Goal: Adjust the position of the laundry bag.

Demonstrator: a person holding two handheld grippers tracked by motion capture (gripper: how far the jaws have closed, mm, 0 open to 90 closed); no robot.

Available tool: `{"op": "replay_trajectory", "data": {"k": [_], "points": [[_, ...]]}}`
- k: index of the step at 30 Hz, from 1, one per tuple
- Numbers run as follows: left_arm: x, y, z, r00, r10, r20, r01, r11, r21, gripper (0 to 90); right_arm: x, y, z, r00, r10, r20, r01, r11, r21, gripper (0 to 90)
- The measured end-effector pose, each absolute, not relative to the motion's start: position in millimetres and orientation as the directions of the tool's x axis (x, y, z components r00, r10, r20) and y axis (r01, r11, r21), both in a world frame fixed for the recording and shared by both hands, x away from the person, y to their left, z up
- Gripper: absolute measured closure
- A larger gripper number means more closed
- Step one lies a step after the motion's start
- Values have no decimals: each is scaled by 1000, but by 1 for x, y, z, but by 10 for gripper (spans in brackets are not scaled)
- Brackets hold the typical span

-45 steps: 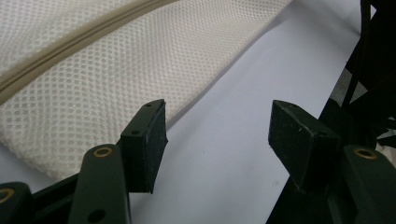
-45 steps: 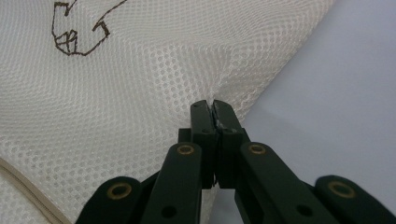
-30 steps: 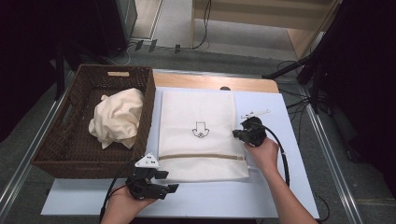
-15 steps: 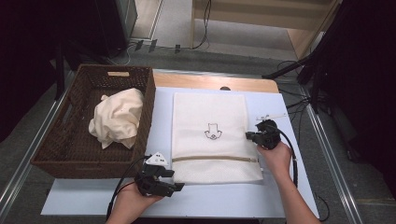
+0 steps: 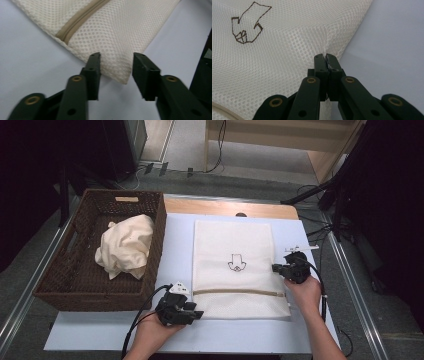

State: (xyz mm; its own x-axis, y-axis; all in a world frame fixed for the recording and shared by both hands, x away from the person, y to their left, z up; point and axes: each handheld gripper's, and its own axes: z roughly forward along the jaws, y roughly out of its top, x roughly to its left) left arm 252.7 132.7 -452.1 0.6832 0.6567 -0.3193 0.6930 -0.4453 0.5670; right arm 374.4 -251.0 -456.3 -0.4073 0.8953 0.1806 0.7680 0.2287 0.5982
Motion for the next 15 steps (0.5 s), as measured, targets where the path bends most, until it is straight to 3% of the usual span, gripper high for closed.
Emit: {"op": "replay_trajectory", "data": {"k": [3,6,15], "points": [[256,131,-455,684,651,-330,699,-454,552,792,373,-254,-457,-407,895,184,767,226,600,894],[258,129,-455,696,643,-319,688,-472,551,860,372,-256,-458,-403,897,182,768,224,601,894],[263,129,-454,693,649,-315,690,-470,550,886,370,-258,-460,-400,901,171,766,226,601,894]]}}
